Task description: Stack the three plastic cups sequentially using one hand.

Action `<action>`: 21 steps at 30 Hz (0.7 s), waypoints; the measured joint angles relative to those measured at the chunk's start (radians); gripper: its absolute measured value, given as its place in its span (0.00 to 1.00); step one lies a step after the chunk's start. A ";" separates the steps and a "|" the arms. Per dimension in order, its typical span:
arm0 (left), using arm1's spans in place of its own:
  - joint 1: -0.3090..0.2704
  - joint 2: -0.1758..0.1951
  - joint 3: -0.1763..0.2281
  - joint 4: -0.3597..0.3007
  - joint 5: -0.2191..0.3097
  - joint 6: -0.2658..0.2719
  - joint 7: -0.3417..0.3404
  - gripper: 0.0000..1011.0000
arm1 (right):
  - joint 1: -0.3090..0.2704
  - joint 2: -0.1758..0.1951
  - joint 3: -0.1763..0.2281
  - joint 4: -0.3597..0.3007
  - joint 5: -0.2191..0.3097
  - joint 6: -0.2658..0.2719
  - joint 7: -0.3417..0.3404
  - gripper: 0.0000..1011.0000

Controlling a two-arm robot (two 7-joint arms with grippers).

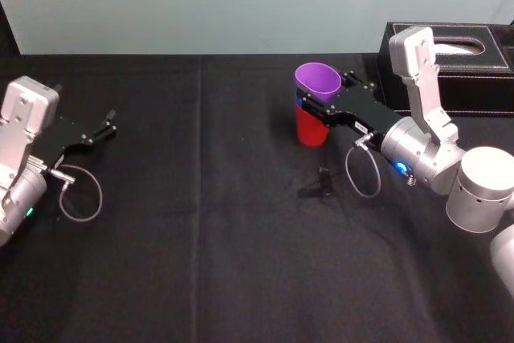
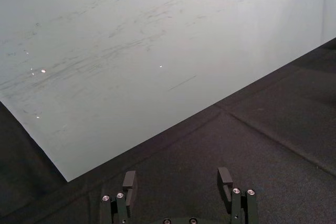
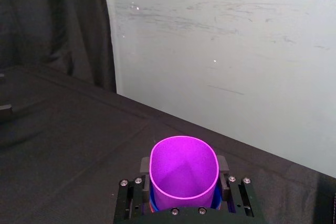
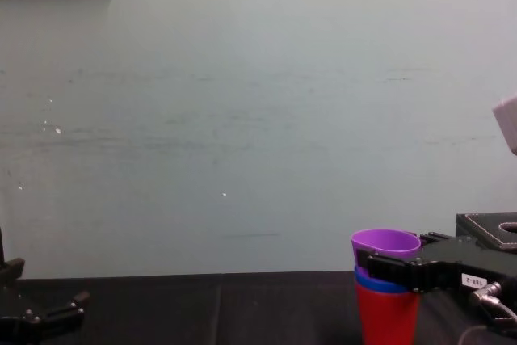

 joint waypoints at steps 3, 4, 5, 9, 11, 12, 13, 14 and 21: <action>0.000 0.000 0.000 0.000 0.000 0.000 0.000 0.99 | 0.000 0.000 0.000 0.000 0.000 0.000 0.000 0.71; 0.000 0.000 0.000 0.000 0.000 0.000 0.000 0.99 | 0.001 0.000 0.000 0.000 0.000 0.000 0.000 0.71; 0.000 0.000 0.000 0.000 0.000 0.000 0.000 0.99 | 0.001 0.000 0.000 0.000 0.000 0.000 0.000 0.71; 0.000 0.000 0.000 0.000 0.000 0.000 0.000 0.99 | 0.001 0.000 0.000 0.000 0.000 0.000 -0.001 0.71; 0.000 0.000 0.000 0.000 0.000 0.000 0.000 0.99 | 0.001 0.000 0.000 0.000 0.000 0.000 -0.001 0.71; 0.000 0.000 0.000 0.000 0.000 0.000 0.000 0.99 | 0.001 0.000 0.000 0.000 0.000 0.000 -0.001 0.71; 0.000 0.000 0.000 0.000 0.000 0.000 0.000 0.99 | 0.001 0.000 0.000 0.000 0.000 0.000 -0.001 0.71; 0.000 0.000 0.000 0.000 0.000 0.000 0.000 0.99 | 0.002 0.000 0.000 0.000 0.000 0.000 -0.001 0.71; 0.000 0.000 0.000 0.000 0.000 0.000 0.000 0.99 | 0.002 0.000 -0.001 0.001 0.001 0.001 -0.002 0.81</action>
